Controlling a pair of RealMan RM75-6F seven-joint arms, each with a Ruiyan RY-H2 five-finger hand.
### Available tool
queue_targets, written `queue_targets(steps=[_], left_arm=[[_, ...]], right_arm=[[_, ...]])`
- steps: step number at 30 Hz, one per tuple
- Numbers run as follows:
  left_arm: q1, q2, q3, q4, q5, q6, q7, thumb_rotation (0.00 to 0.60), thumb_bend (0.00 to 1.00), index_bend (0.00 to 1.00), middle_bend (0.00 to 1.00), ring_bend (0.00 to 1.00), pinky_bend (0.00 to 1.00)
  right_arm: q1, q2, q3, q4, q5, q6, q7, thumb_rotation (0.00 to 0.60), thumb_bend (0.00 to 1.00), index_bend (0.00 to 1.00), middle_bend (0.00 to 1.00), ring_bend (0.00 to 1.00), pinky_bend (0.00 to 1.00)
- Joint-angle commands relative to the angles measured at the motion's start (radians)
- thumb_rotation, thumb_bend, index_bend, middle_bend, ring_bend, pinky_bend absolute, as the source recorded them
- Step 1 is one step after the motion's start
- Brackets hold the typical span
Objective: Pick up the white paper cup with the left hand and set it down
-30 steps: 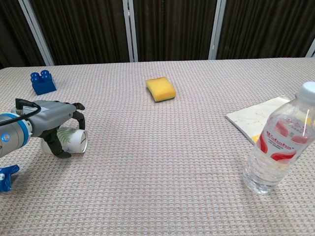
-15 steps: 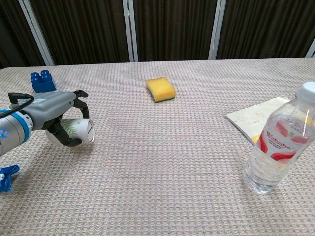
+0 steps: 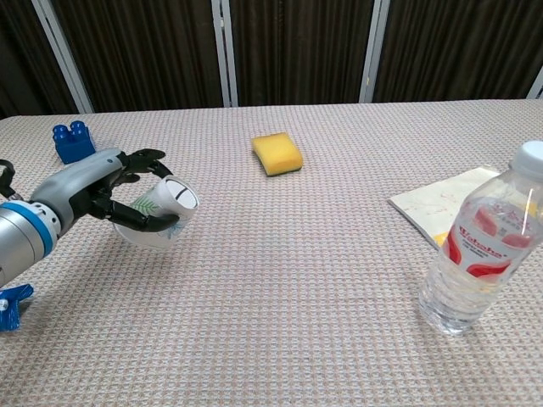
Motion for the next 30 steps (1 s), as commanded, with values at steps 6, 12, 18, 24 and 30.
queue_targets(steps=[6,12,18,24,30], left_arm=[[0.024,-0.007,0.023,0.144,0.150,-0.133,-0.225,0.600,0.23,0.42,0.00,0.00,0.00],[0.040,0.003,0.048,0.173,0.180,-0.154,-0.265,0.600,0.23,0.42,0.00,0.00,0.00],[0.063,0.036,0.074,0.172,0.217,-0.149,-0.285,0.600,0.23,0.34,0.00,0.00,0.00],[0.092,0.084,0.101,0.145,0.255,-0.126,-0.301,0.600,0.23,0.00,0.00,0.00,0.00],[0.119,0.159,0.124,0.093,0.327,-0.072,-0.327,0.600,0.23,0.00,0.00,0.00,0.00]], right_arm=[[-0.001,0.001,-0.001,-0.001,-0.002,0.000,0.001,0.600,0.06,0.00,0.00,0.00,0.00],[-0.001,0.002,-0.003,-0.003,-0.003,-0.002,-0.004,0.600,0.06,0.00,0.00,0.00,0.00],[-0.002,-0.002,-0.003,-0.004,-0.007,0.004,-0.006,0.600,0.06,0.00,0.00,0.00,0.00],[-0.002,-0.004,-0.003,-0.003,-0.005,0.004,-0.010,0.600,0.06,0.00,0.00,0.00,0.00],[-0.003,-0.007,-0.004,-0.004,-0.010,0.008,-0.017,0.600,0.06,0.00,0.00,0.00,0.00]])
